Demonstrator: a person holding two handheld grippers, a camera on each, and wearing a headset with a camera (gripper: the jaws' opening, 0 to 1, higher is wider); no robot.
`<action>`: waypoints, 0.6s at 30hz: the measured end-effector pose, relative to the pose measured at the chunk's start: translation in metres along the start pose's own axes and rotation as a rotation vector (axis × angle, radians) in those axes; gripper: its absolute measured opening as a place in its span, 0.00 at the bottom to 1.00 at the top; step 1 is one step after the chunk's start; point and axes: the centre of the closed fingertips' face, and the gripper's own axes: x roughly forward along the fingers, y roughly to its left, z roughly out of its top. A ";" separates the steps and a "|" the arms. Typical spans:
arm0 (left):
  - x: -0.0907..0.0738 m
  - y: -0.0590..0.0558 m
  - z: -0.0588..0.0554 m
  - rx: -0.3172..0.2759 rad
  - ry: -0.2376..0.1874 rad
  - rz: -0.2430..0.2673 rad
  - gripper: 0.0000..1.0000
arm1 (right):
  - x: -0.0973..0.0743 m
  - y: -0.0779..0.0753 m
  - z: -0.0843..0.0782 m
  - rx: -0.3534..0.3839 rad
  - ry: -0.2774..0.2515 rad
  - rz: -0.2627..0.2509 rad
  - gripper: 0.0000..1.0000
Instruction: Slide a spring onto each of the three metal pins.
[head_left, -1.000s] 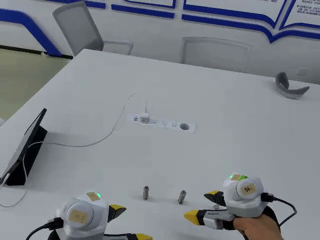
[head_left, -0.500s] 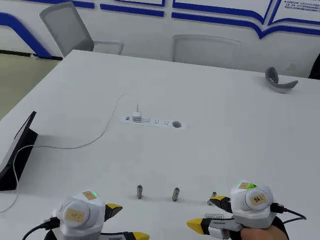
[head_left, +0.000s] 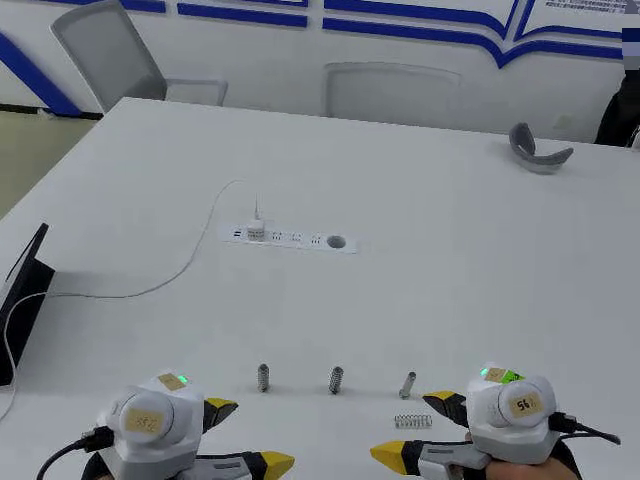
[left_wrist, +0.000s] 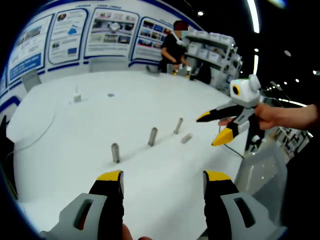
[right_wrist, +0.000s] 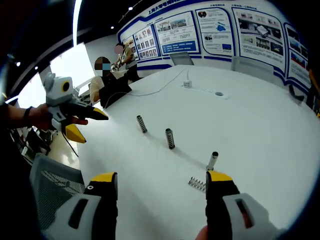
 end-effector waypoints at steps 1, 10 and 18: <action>0.000 0.000 0.000 0.000 -0.001 0.001 0.66 | -0.001 0.000 0.000 0.001 -0.003 -0.001 0.74; 0.006 0.001 0.002 -0.011 0.000 0.011 0.67 | -0.015 -0.006 -0.009 0.021 -0.017 -0.012 0.78; 0.017 -0.006 0.002 0.003 0.016 -0.005 0.68 | -0.026 -0.010 -0.021 0.036 -0.014 -0.024 0.80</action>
